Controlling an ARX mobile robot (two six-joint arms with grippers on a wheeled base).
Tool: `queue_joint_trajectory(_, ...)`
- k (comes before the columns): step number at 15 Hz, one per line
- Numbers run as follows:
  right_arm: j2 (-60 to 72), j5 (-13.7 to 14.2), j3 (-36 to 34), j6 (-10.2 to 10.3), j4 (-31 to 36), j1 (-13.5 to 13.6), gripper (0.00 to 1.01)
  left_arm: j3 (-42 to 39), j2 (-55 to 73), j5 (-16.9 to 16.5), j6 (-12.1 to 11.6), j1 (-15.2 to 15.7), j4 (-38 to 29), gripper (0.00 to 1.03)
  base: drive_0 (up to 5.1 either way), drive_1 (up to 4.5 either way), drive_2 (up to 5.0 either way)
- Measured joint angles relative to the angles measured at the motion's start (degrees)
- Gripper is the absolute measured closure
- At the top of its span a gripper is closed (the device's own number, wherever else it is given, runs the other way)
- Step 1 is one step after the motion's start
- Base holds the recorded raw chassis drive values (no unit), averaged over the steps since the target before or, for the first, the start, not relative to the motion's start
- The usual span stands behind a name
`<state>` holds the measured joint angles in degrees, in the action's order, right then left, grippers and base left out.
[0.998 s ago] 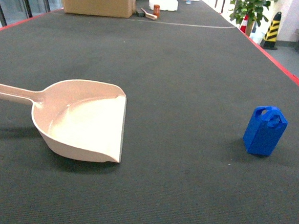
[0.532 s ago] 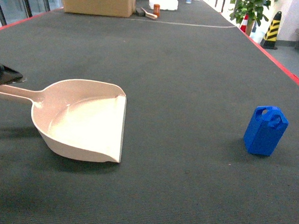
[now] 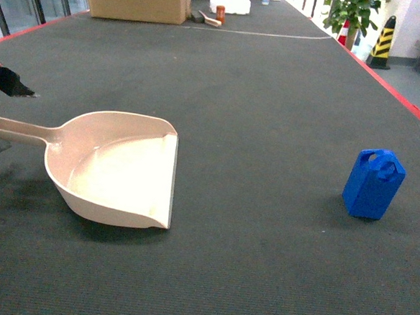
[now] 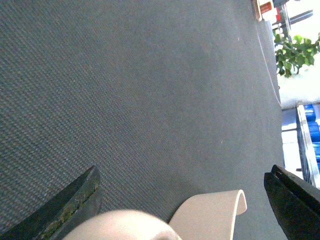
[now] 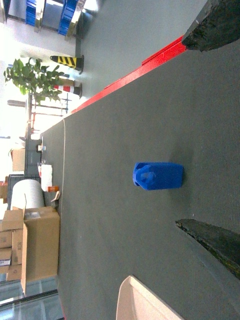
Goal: Place part in tray to right shelf
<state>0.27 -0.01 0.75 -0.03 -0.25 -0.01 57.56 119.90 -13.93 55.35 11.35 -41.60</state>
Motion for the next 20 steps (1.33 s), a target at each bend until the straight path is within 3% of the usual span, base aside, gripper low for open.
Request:
queue_joint_trajectory(5, 0.0, 0.0, 0.0, 0.0, 0.0, 0.0, 0.03, 0.0, 2.4, -4.3, 5.5, 0.0, -3.4, 0.54, 0.0, 0.0, 0.0)
queue_joint_trajectory(9, 0.0, 0.0, 0.0, 0.0, 0.0, 0.0, 0.03, -8.0, -4.5, -6.0, 10.5, -1.7, -8.3, 0.85, 0.0, 0.0, 0.0)
queue_joint_trajectory(12, 0.0, 0.0, 0.0, 0.0, 0.0, 0.0, 0.03, -13.2, -13.5, -5.6, 13.5, -7.2, -10.1, 0.85, 0.0, 0.0, 0.0)
queue_joint_trajectory(14, 0.0, 0.0, 0.0, 0.0, 0.0, 0.0, 0.03, -15.8, -18.9, -4.2, 16.3, -12.5, -10.7, 0.86, 0.0, 0.0, 0.0)
queue_joint_trajectory(20, 0.0, 0.0, 0.0, 0.0, 0.0, 0.0, 0.03, -19.5, -22.6, 4.8, 21.8, -25.6, -12.7, 0.86, 0.0, 0.0, 0.0)
